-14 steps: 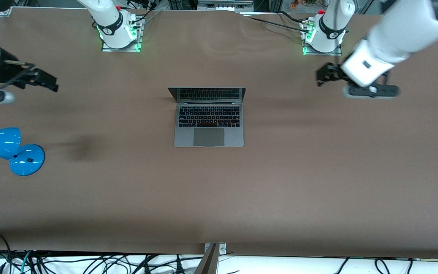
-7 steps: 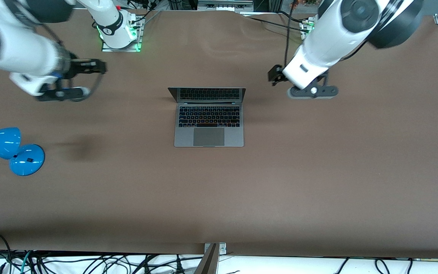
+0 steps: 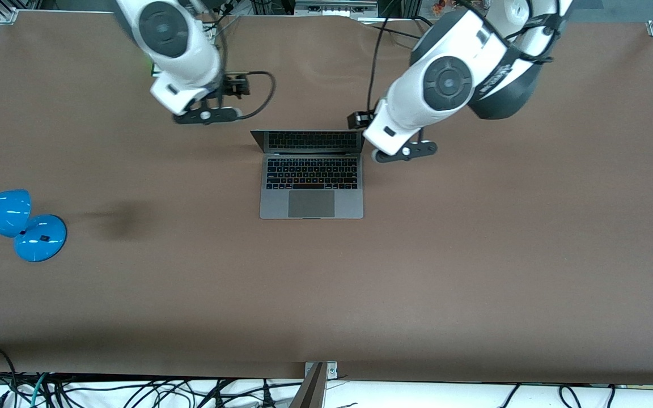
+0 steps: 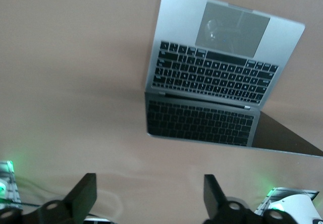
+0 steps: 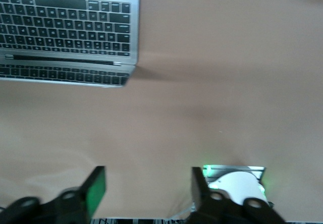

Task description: Close laptop with both arms from behind

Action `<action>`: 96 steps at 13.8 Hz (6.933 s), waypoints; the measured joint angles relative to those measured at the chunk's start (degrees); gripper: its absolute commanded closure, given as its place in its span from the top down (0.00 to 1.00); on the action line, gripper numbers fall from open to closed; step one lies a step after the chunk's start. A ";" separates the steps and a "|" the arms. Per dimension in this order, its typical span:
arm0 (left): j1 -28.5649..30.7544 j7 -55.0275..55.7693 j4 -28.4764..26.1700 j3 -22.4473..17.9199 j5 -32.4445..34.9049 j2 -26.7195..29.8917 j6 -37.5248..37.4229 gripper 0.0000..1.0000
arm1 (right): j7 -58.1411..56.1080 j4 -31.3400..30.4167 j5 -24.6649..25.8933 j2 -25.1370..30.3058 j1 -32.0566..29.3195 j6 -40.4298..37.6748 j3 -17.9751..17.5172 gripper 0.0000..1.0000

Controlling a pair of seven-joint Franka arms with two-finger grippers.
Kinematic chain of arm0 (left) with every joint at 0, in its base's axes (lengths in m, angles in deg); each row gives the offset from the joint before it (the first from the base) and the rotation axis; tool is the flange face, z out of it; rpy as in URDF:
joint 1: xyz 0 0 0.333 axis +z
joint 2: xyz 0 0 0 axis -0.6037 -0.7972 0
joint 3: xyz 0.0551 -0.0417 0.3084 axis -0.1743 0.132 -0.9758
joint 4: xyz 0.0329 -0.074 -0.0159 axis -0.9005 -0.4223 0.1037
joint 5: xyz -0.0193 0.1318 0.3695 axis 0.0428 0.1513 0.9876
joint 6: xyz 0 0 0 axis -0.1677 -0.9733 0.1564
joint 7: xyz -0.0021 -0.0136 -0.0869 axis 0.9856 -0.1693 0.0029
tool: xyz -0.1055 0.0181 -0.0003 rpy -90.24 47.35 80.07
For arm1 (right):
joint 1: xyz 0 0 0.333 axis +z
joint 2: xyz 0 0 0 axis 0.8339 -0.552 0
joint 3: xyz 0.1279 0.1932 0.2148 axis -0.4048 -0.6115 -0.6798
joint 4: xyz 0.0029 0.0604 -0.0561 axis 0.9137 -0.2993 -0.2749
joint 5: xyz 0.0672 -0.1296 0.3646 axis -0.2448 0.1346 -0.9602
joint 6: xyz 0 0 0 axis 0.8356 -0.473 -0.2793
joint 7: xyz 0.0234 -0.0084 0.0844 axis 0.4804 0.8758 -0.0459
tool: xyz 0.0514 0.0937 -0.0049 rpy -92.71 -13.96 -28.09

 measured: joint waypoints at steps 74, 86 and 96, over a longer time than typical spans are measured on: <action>-3.05 2.63 5.40 -0.47 7.37 -31.41 24.66 1.00 | 4.33 21.77 19.23 -45.94 -0.90 31.79 0.30 1.00; -0.87 -0.76 1.81 -3.41 12.11 -6.37 7.67 1.00 | -8.93 25.15 18.68 -35.20 -10.87 11.15 0.31 1.00; -0.64 -17.91 -22.71 -14.35 12.19 21.20 5.47 1.00 | -23.53 25.94 18.57 -26.39 -25.32 0.40 0.65 1.00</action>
